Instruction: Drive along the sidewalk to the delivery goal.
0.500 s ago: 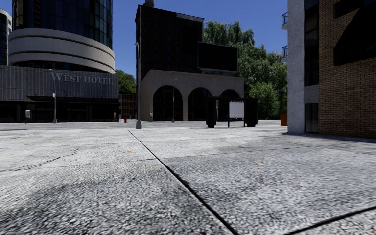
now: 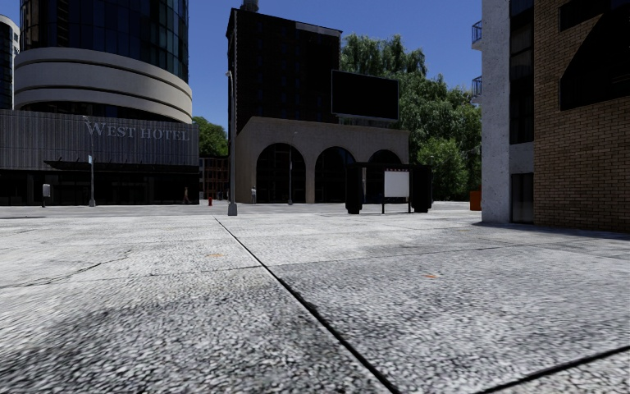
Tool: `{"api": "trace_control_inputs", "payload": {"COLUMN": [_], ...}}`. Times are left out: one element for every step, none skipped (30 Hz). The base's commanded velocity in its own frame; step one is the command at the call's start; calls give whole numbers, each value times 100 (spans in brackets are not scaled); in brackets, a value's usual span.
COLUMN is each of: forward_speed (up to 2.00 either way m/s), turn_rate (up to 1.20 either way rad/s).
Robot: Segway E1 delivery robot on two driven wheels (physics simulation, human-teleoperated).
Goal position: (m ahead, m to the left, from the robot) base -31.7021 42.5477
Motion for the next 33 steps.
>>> {"api": "trace_control_inputs", "payload": {"forward_speed": [0,0,0,0,0,0,0,0,0,0,0,0,0,0,0,0,2,8,8,19,38,54,54,67,73,75,75,78,86,93,93,97,101], "turn_rate": [0,0,0,0,0,0,0,0,0,0,0,0,0,0,0,4,12,17,17,19,24,31,31,39,44,45,45,46,46,46,46,46,47]}}
